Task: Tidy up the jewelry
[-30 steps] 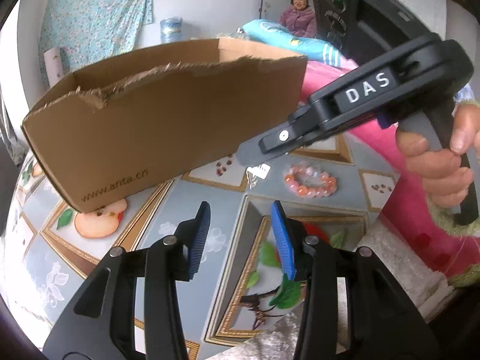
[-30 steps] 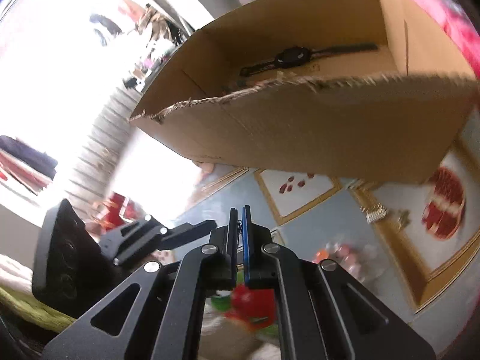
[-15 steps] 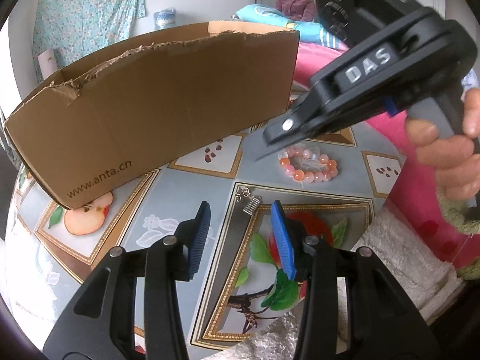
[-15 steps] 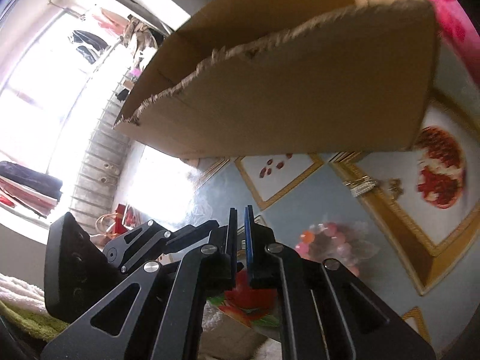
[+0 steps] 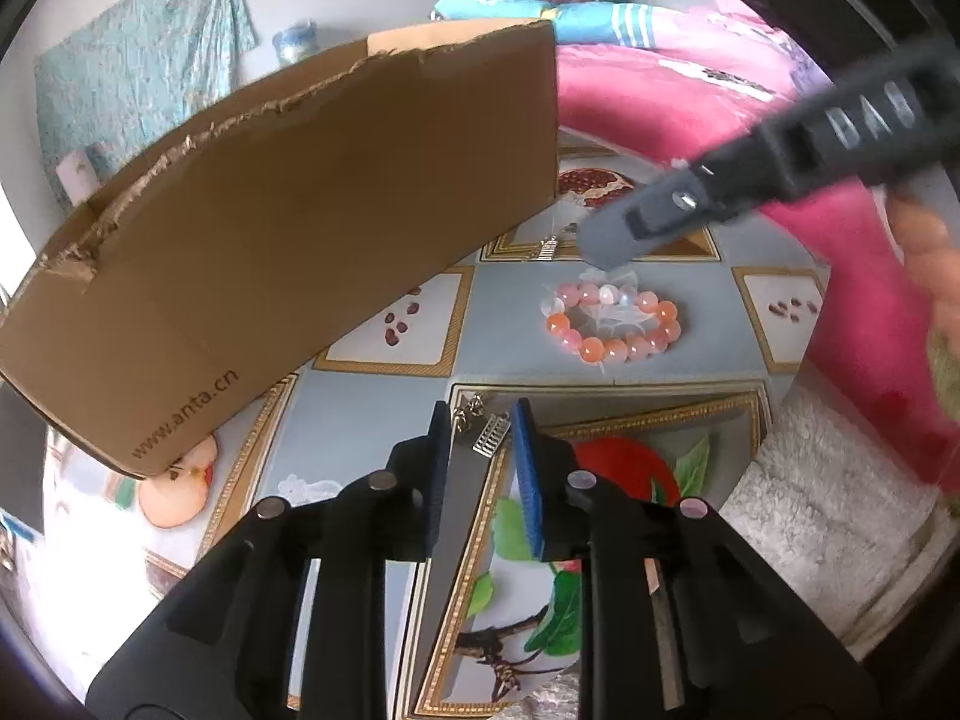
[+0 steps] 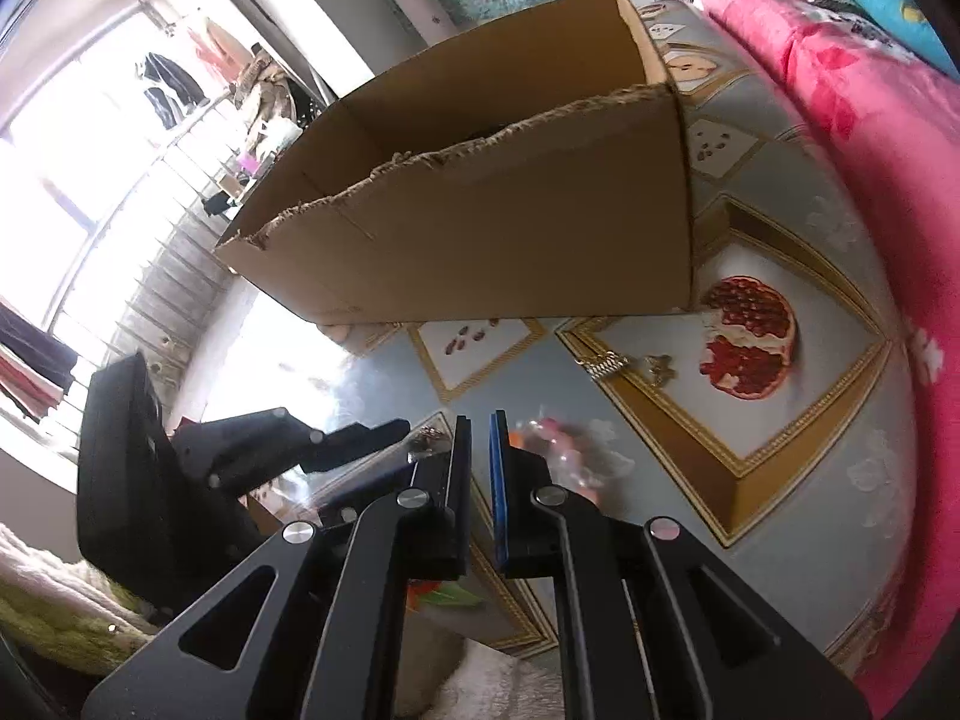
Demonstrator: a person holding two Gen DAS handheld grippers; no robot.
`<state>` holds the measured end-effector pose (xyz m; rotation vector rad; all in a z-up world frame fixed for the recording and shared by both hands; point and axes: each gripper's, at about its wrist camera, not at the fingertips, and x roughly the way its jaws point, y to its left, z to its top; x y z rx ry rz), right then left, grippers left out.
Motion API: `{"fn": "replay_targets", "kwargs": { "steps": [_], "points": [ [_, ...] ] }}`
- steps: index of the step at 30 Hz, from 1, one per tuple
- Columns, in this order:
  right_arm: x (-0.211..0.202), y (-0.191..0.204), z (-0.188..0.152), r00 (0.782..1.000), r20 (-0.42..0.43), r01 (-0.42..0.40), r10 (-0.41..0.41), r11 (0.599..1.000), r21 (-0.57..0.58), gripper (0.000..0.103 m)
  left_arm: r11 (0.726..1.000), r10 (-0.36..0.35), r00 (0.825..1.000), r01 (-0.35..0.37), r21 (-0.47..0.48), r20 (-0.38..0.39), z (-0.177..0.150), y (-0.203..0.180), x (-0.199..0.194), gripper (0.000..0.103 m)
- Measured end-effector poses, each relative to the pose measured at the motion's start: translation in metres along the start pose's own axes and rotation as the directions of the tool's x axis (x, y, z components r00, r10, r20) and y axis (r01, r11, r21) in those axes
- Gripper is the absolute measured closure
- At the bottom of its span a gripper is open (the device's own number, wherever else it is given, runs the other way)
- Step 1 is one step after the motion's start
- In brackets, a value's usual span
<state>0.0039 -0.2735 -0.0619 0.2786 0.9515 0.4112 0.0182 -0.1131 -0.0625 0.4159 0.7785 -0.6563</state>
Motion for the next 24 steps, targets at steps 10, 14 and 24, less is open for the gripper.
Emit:
{"fn": "replay_targets", "kwargs": {
  "steps": [10, 14, 24],
  "points": [
    [-0.016, -0.029, -0.011, 0.998, 0.056, -0.008, 0.005, 0.998, 0.058, 0.096, 1.000, -0.026, 0.998, 0.026, -0.007, -0.051, 0.015, 0.002, 0.010, 0.096],
    [-0.019, -0.034, -0.014, 0.997, 0.077, -0.021, 0.014, 0.996, 0.086, 0.096, 1.000, 0.004, 0.998, -0.003, 0.023, -0.055, 0.014, -0.006, 0.009, 0.097],
    [-0.022, -0.043, -0.017, 0.994, 0.103, -0.038, 0.026, 0.993, 0.116, 0.096, 0.999, 0.043, 0.998, -0.043, -0.001, -0.045, 0.009, -0.002, -0.003, 0.103]
  ]
}}
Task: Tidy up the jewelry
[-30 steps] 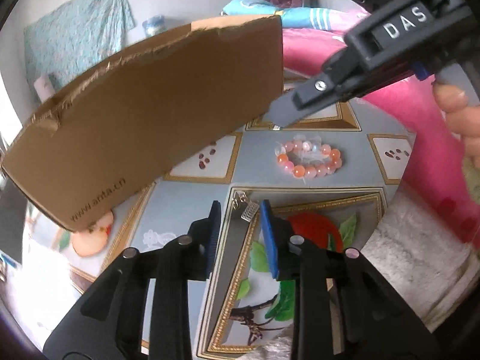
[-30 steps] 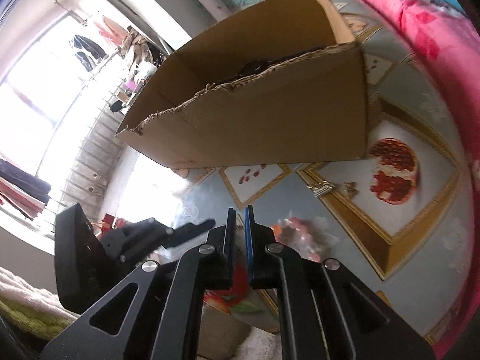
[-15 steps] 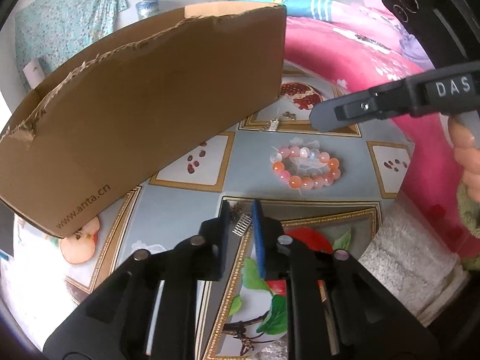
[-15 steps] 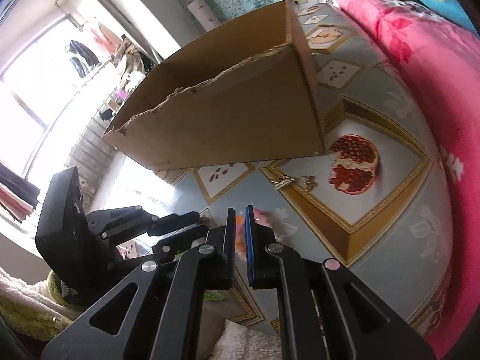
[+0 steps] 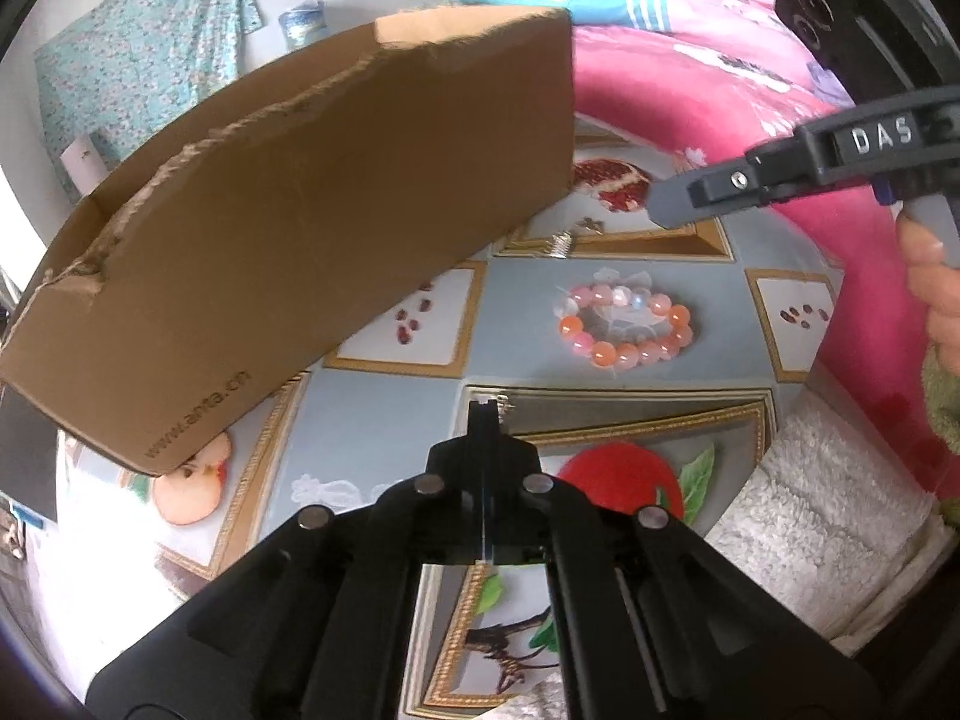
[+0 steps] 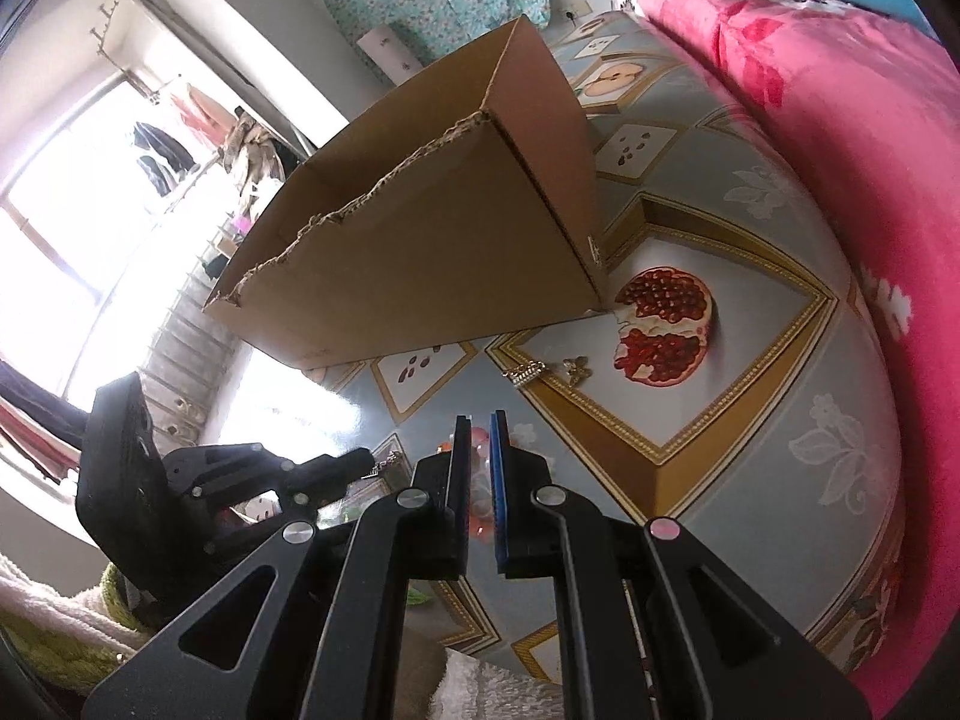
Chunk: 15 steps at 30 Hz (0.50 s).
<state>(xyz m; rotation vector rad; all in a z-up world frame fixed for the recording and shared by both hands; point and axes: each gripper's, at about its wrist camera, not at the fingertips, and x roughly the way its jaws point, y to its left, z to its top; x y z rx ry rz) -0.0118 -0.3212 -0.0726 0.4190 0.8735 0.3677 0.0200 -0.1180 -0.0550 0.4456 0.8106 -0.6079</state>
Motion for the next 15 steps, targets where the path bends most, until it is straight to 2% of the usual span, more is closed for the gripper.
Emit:
{"fn": "replay_targets", "kwargs": {
  "steps": [4, 8, 10, 12, 14, 15],
  "points": [
    [0.000, 0.006, 0.000, 1.000, 0.004, 0.000, 0.001, 1.000, -0.030, 0.096, 0.999, 0.023, 0.999, -0.023, -0.028, 0.026, -0.001, 0.011, -0.008, 0.103],
    [0.011, 0.029, -0.004, 1.000, -0.024, 0.003, -0.006, 0.990, -0.141, 0.096, 0.998, 0.039, 0.999, -0.037, -0.056, 0.034, -0.004, 0.022, -0.010, 0.103],
    [0.020, 0.045, -0.008, 0.999, -0.043, 0.020, -0.030, 0.975, -0.220, 0.096, 0.997, 0.017, 0.999, -0.014, -0.074, 0.033, -0.007, 0.026, -0.011, 0.103],
    [0.029, 0.058, -0.011, 0.996, -0.062, 0.041, -0.062, 0.958, -0.284, 0.096, 0.994, -0.039, 0.999, 0.042, -0.105, 0.026, -0.010, 0.029, -0.010, 0.103],
    [0.035, 0.063, -0.012, 0.994, -0.077, 0.048, -0.075, 0.950, -0.309, 0.096, 0.991, -0.070, 0.997, 0.073, -0.110, 0.028, -0.012, 0.025, -0.009, 0.098],
    [0.036, 0.064, -0.011, 0.994, -0.082, 0.048, -0.078, 0.949, -0.311, 0.096, 0.992, -0.079, 0.997, 0.081, -0.098, 0.027, -0.013, 0.021, -0.008, 0.083]
  ]
}}
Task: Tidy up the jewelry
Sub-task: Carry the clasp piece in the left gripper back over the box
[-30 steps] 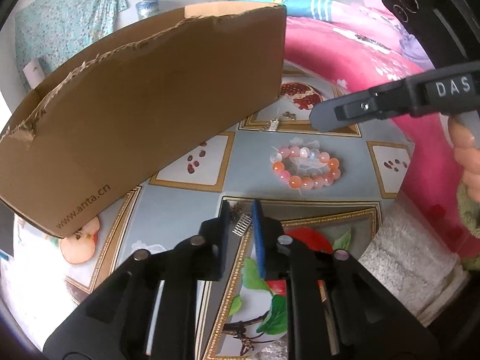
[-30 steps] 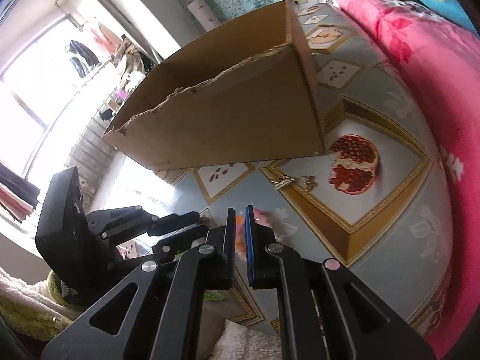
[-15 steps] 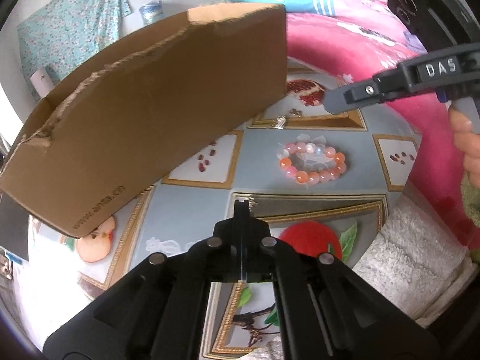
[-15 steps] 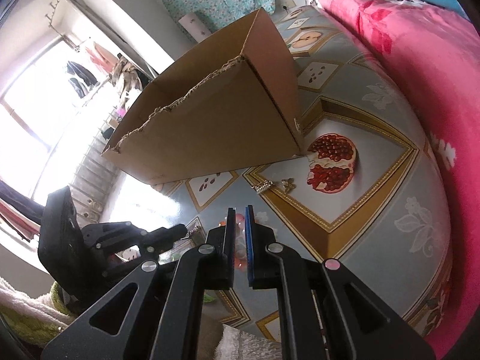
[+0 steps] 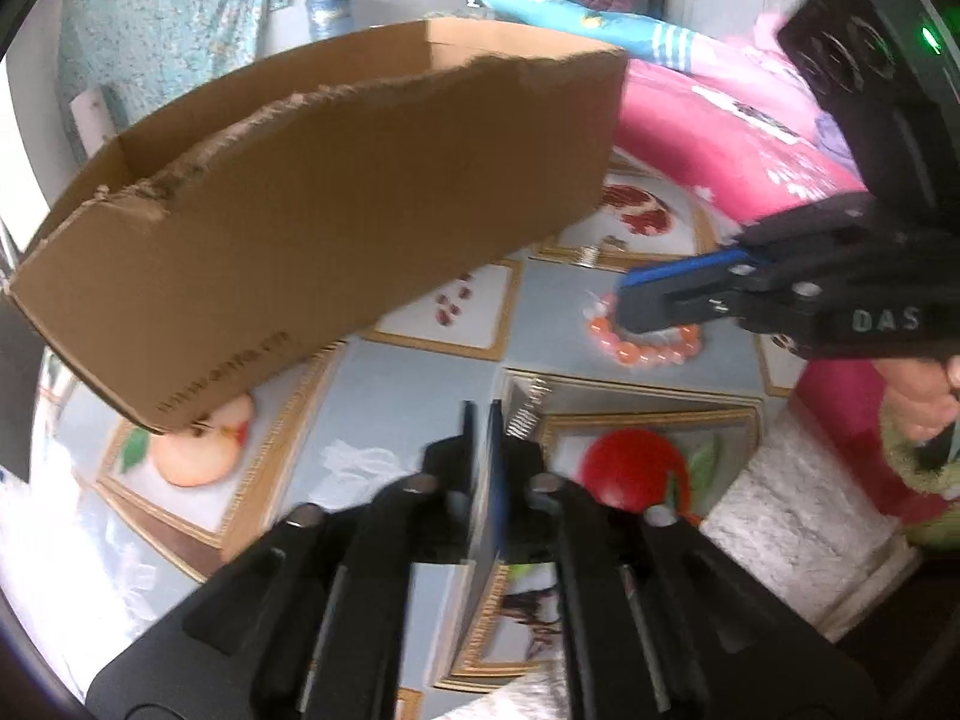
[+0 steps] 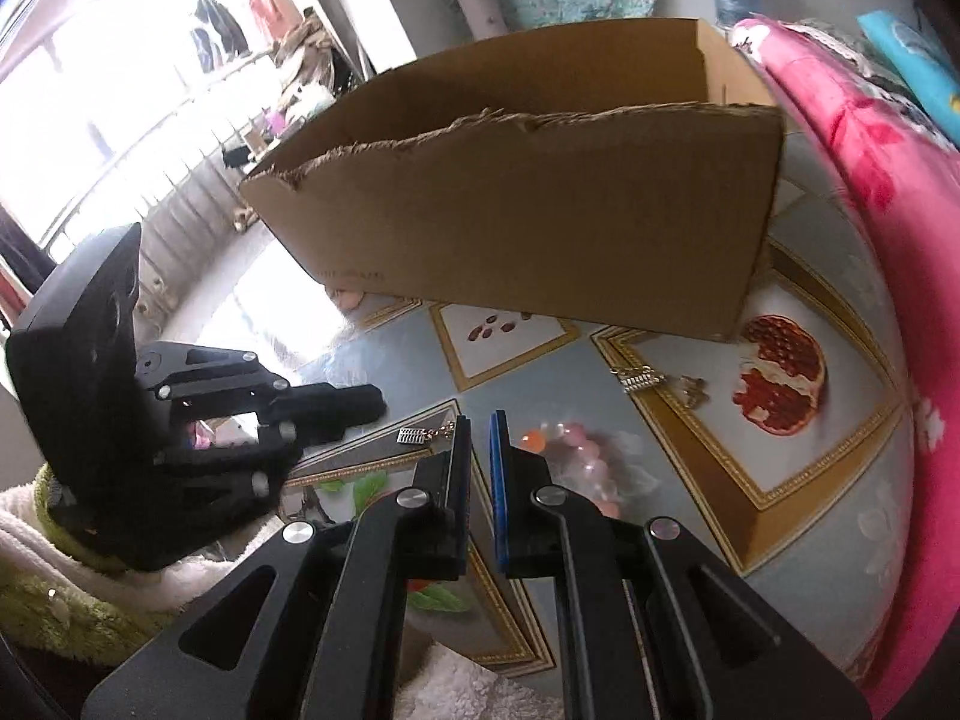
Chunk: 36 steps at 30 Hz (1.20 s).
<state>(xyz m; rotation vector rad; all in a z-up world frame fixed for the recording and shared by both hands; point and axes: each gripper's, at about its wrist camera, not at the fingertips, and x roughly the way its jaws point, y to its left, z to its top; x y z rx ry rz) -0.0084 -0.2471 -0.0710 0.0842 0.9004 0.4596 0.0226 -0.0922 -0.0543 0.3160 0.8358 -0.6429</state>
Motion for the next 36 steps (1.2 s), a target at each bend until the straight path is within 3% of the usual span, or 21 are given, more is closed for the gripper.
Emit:
{"fn": "replay_targets", "kwargs": {
  "steps": [1, 2, 8, 10, 15, 23, 28, 32, 36],
  "points": [
    [0.001, 0.000, 0.001, 1.000, -0.005, 0.001, -0.001, 1.000, 0.000, 0.096, 1.000, -0.006, 1.000, 0.006, 0.015, -0.002, 0.000, -0.003, 0.002, 0.069],
    [0.001, 0.000, 0.001, 1.000, -0.011, 0.004, -0.004, 1.000, 0.001, 0.096, 0.999, -0.008, 1.000, 0.008, 0.035, 0.002, 0.000, -0.007, 0.003, 0.066],
    [0.001, -0.002, 0.000, 0.999, -0.031, 0.025, -0.024, 0.999, 0.023, 0.096, 0.989, -0.024, 1.000, 0.025, 0.149, -0.008, 0.002, -0.022, 0.015, 0.065],
    [0.001, -0.002, -0.001, 0.999, -0.030, 0.029, -0.028, 0.999, 0.029, 0.096, 0.987, -0.045, 0.999, 0.048, 0.152, -0.023, 0.005, -0.020, 0.016, 0.080],
    [-0.001, -0.002, -0.002, 0.999, -0.024, 0.027, -0.026, 0.999, 0.035, 0.096, 0.982, -0.064, 0.996, 0.074, 0.175, -0.063, 0.007, -0.016, 0.015, 0.097],
    [0.003, 0.004, 0.003, 0.999, -0.022, 0.023, -0.023, 1.000, 0.013, 0.096, 0.984, -0.044, 0.997, 0.054, 0.170, -0.067, 0.000, -0.011, 0.010, 0.099],
    [0.012, 0.012, 0.007, 0.998, -0.047, 0.030, -0.032, 0.999, -0.043, 0.096, 0.994, -0.023, 0.998, 0.028, 0.106, -0.053, -0.008, 0.001, 0.004, 0.099],
    [0.027, 0.024, 0.008, 0.994, -0.077, 0.063, -0.073, 0.990, -0.123, 0.081, 0.997, -0.016, 0.999, 0.019, 0.076, -0.039, -0.013, 0.007, 0.000, 0.099],
    [0.039, 0.038, 0.006, 0.988, -0.089, 0.103, -0.124, 0.972, -0.210, 0.081, 0.997, -0.014, 1.000, 0.016, 0.069, -0.026, -0.014, 0.009, -0.001, 0.099]
  ]
}}
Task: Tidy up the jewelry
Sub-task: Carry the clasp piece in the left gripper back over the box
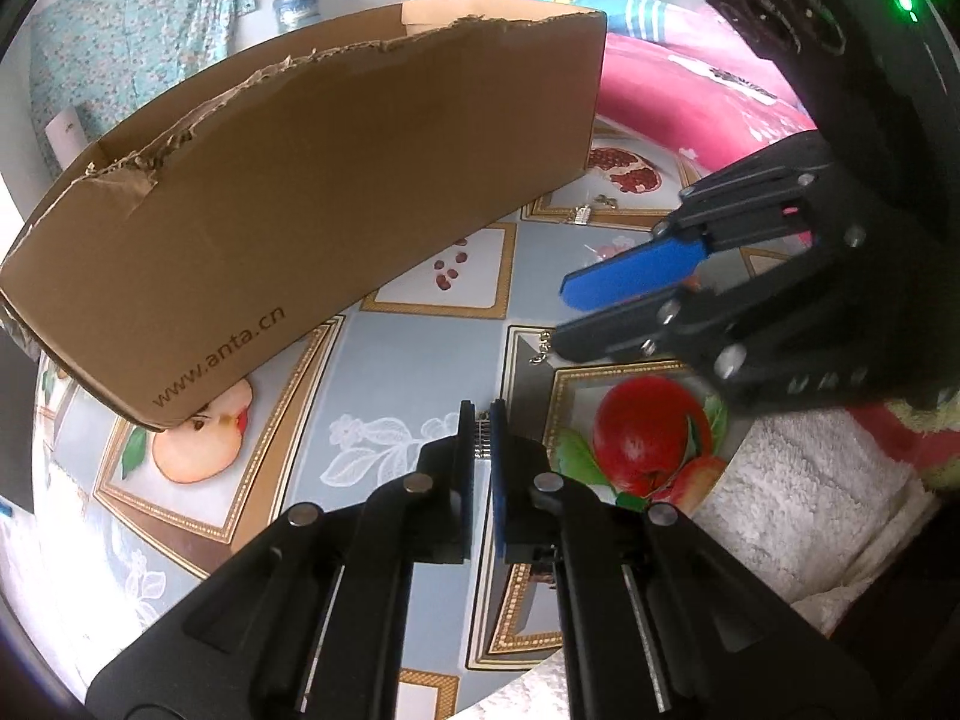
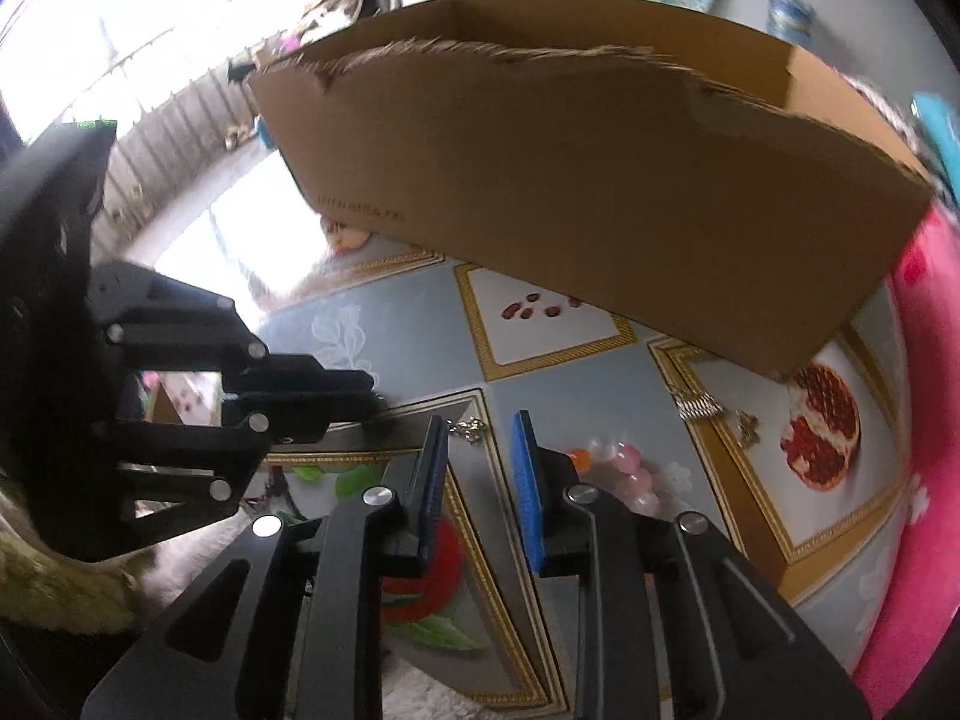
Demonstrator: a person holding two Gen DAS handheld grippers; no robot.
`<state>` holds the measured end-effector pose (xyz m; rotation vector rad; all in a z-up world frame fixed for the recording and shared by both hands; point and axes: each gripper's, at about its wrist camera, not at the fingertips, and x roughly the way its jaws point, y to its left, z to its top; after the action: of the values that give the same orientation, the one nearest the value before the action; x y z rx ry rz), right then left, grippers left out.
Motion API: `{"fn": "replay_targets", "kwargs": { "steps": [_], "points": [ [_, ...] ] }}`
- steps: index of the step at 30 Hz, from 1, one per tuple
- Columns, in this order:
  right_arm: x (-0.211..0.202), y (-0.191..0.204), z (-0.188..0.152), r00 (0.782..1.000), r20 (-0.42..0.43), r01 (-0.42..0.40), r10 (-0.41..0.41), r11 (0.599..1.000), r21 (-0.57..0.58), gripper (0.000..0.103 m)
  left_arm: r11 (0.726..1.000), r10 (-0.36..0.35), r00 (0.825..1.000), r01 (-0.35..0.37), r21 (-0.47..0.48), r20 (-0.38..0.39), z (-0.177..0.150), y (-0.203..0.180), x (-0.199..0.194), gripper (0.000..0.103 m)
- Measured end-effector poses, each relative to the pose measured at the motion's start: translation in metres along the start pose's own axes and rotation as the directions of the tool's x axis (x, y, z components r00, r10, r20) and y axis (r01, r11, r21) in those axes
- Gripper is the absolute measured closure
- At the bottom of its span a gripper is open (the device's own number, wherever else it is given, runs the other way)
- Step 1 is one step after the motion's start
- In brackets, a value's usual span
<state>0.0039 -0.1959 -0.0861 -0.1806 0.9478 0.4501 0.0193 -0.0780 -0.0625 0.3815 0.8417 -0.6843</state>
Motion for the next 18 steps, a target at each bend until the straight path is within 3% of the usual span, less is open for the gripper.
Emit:
{"fn": "replay_targets", "kwargs": {
  "steps": [5, 7, 8, 10, 18],
  "points": [
    [0.008, 0.013, 0.004, 0.999, 0.008, 0.050, -0.049, 0.996, -0.069, 0.081, 1.000, -0.004, 1.000, 0.004, -0.011, 0.018, -0.001, 0.002, 0.000, 0.099],
    [0.008, 0.017, 0.005, 0.999, 0.007, 0.051, -0.050, 0.995, -0.087, 0.088, 1.000, -0.003, 1.000, 0.003, -0.013, 0.024, -0.003, 0.002, -0.001, 0.099],
    [0.008, 0.018, 0.005, 0.999, 0.001, 0.042, -0.042, 0.995, -0.090, 0.097, 1.000, 0.000, 1.000, 0.000, -0.013, 0.027, -0.003, 0.003, -0.002, 0.099],
    [0.008, 0.019, 0.007, 0.999, -0.003, 0.049, -0.049, 0.995, -0.087, 0.098, 1.000, 0.002, 0.999, -0.001, -0.017, 0.032, -0.003, 0.003, -0.002, 0.099],
    [-0.015, -0.005, 0.009, 0.998, 0.054, -0.032, 0.029, 0.998, 0.060, 0.100, 0.999, 0.007, 0.998, -0.004, -0.051, 0.061, -0.003, 0.008, -0.007, 0.099]
  ]
}}
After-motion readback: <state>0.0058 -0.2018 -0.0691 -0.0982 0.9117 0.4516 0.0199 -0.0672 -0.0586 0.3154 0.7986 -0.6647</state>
